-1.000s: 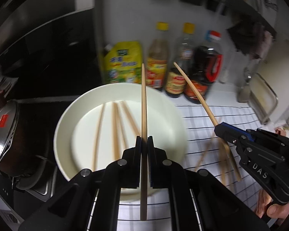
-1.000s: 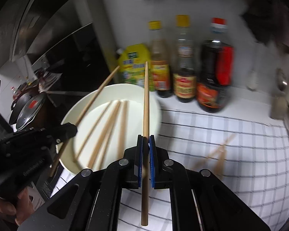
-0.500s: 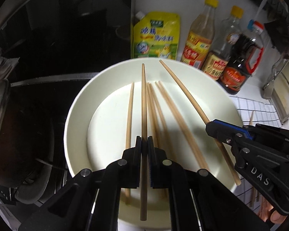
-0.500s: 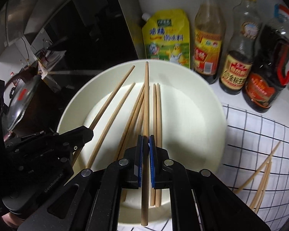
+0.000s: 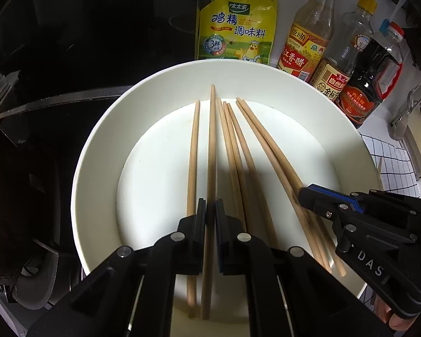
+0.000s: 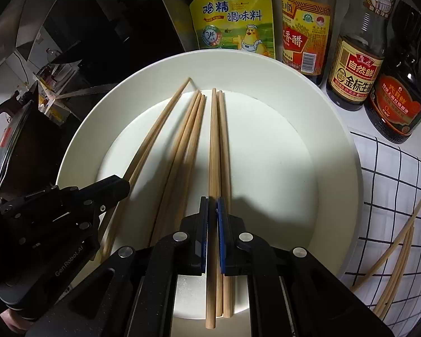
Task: Organize utensils
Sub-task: 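Open both grippers to release the chopsticks into the bowl, then move both grippers back toward the remaining chopsticks on the mat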
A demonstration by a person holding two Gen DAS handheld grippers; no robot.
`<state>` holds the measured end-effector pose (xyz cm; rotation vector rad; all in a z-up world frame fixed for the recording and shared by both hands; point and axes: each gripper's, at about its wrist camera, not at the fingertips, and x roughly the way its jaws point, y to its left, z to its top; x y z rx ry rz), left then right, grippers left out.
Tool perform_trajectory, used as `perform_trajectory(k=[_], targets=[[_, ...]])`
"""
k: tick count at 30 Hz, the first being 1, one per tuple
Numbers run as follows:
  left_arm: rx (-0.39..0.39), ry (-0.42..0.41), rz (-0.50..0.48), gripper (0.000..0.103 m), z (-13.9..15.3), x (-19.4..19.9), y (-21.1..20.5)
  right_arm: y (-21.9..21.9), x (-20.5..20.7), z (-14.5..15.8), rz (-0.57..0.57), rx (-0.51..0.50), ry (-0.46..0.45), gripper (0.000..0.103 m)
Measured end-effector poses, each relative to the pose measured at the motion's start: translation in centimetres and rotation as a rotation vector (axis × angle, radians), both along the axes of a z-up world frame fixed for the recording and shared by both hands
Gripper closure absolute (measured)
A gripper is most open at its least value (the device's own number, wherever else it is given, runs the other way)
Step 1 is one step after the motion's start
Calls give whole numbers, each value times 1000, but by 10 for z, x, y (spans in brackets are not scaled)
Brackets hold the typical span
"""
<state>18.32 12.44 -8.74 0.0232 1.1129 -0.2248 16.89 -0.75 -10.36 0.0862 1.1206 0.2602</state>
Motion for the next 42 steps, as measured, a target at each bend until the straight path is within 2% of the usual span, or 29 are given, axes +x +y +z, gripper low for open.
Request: perform_trajectory(k=[2, 4, 11, 21, 31, 42], targets=[[-5, 5, 11, 93, 0, 1, 2, 0, -1, 1, -1, 5, -1, 97], [-7, 4, 17, 81, 1, 1, 3, -1, -1, 3, -6, 8, -2, 96], [-1, -25, 51, 54, 12, -4, 8, -9, -9, 16, -28, 11, -40, 96], [6, -79, 56, 49, 33, -27, 11, -15, -37, 39, -46, 6, -93, 92], [1, -141, 49, 49, 60, -59, 6, -23, -78, 63, -68, 8, -149, 90], [-4, -156, 28, 45, 71, -93, -13, -45, -122, 74, -98, 14, -173, 86]])
